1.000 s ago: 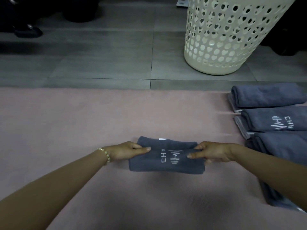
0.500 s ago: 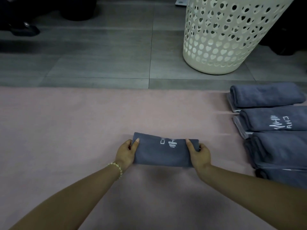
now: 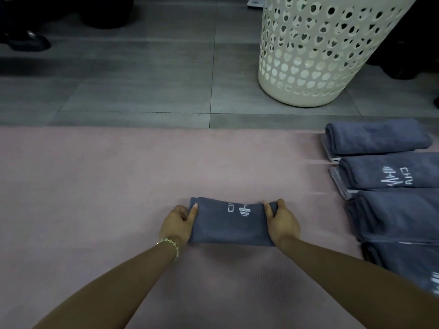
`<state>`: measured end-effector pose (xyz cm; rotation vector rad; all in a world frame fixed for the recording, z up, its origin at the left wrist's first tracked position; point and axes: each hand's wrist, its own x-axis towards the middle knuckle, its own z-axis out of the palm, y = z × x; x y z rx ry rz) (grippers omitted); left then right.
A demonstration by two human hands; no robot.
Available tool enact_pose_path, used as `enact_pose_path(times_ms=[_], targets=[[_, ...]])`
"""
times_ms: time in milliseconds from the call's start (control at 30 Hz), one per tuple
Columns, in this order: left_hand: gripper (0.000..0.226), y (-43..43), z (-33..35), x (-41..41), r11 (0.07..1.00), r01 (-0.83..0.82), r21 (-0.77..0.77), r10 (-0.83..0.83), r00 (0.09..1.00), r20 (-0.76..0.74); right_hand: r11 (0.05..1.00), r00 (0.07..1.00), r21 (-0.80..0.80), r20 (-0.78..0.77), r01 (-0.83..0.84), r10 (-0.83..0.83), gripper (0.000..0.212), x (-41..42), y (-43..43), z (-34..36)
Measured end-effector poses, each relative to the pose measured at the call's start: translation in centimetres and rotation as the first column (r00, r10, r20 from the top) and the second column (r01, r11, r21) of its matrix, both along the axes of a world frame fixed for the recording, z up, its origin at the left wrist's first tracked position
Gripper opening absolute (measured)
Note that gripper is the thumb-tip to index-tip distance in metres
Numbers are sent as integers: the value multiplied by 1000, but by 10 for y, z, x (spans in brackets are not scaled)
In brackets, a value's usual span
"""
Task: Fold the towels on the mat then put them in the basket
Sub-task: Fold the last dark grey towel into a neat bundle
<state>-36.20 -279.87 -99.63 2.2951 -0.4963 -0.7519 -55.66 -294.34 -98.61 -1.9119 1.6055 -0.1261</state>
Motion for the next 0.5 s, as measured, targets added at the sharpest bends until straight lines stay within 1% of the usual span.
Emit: enact_pose_path(times_ms=[33, 67, 100, 133, 167, 200, 233, 267, 300, 333, 367, 400, 433, 467, 500], targets=[[34, 1, 2, -1, 999, -25, -20, 25, 1000, 0, 1000, 1000, -18, -21, 11, -11, 33, -1, 1, 0], [37, 4, 5, -2, 999, -32, -28, 33, 999, 37, 999, 999, -39, -19, 31, -31, 31, -2, 2, 1], [46, 5, 7, -2, 999, -18, -34, 22, 990, 136, 997, 999, -63, -4, 44, -44, 28, -3, 1, 3], [52, 8, 8, -1, 998, 27, -53, -11, 959, 283, 992, 1000, -128, 13, 22, -20, 28, -4, 2, 4], [53, 9, 10, -2, 990, 125, -70, -82, 894, 440, 970, 998, -238, 11, -56, 60, 32, -3, 3, 4], [51, 9, 12, -4, 961, 271, -64, -185, 795, 577, 920, 983, -353, -7, -173, 182, 37, -1, 6, 6], [49, 7, 12, -6, 910, 415, -16, -301, 686, 662, 854, 951, -432, -32, -290, 306, 44, 4, 10, 8], [50, 4, 10, -9, 847, 529, 58, -417, 593, 689, 789, 904, -466, -66, -401, 421, 52, 10, 17, 8], [54, 1, 7, -13, 796, 591, 128, -508, 538, 673, 743, 843, -424, -102, -517, 528, 64, 18, 25, 10], [64, -2, 6, -17, 750, 634, 190, -594, 518, 615, 717, 787, -349, -120, -604, 605, 80, 24, 34, 11], [76, -5, 5, -19, 723, 654, 225, -643, 516, 566, 713, 752, -254, -117, -654, 648, 94, 29, 40, 11], [88, -8, 1, -18, 714, 654, 252, -670, 533, 517, 720, 745, -195, -121, -666, 656, 102, 34, 42, 9], [94, -10, -3, -16, 716, 644, 270, -679, 553, 482, 726, 744, -166, -134, -668, 654, 106, 38, 40, 6], [92, -11, -4, -14, 723, 635, 273, -676, 565, 473, 724, 740, -155, -154, -672, 655, 107, 40, 38, 3], [84, -11, -6, -13, 727, 628, 278, -672, 569, 474, 722, 737, -150, -170, -675, 654, 107, 41, 34, 0]])
